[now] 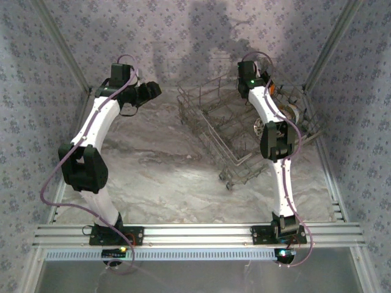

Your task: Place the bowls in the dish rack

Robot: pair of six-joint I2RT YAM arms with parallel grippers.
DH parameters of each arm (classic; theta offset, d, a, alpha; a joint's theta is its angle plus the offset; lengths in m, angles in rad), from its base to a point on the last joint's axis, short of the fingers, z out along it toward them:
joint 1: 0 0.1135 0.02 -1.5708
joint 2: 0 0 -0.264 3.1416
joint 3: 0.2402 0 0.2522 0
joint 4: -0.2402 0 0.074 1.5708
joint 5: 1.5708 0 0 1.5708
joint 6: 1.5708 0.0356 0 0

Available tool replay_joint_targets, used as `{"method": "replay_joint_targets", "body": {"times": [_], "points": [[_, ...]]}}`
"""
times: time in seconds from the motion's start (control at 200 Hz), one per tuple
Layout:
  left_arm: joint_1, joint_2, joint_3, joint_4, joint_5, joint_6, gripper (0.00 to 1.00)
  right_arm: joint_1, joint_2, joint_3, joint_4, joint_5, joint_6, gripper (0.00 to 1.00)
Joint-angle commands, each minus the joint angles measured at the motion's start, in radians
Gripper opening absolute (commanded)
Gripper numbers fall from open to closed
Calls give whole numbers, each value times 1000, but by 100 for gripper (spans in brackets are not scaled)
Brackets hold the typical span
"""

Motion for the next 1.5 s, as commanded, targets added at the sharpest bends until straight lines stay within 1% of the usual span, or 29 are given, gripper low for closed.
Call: {"method": "replay_joint_targets", "body": {"times": [0.0, 0.21, 0.47, 0.76, 0.815, 0.905, 1.134, 1.274, 1.494], "points": [[4, 7, 21, 14, 24, 16, 67, -16, 9, 20, -30, 15, -18, 0], [3, 0, -4, 29, 28, 8, 67, -16, 11, 15, -31, 5, -30, 0], [4, -5, -11, 35, 29, 3, 67, -14, 14, 10, -26, 48, -37, 0], [4, -11, -19, 42, 29, 0, 67, -7, 7, 11, -27, 37, -41, 9], [4, -11, -19, 44, 29, 0, 66, -7, 7, 10, -32, 33, -41, 12], [4, -13, -19, 44, 31, -1, 67, -3, 7, 10, -36, 33, -42, 20], [4, -16, -23, 46, 31, -2, 67, -2, 2, 9, -37, 36, -45, 25], [4, -19, -25, 48, 32, -6, 67, 1, -3, 8, -41, 33, -46, 31], [5, -23, -33, 57, 31, -12, 67, 1, -13, 1, -55, 18, -43, 35]]}}
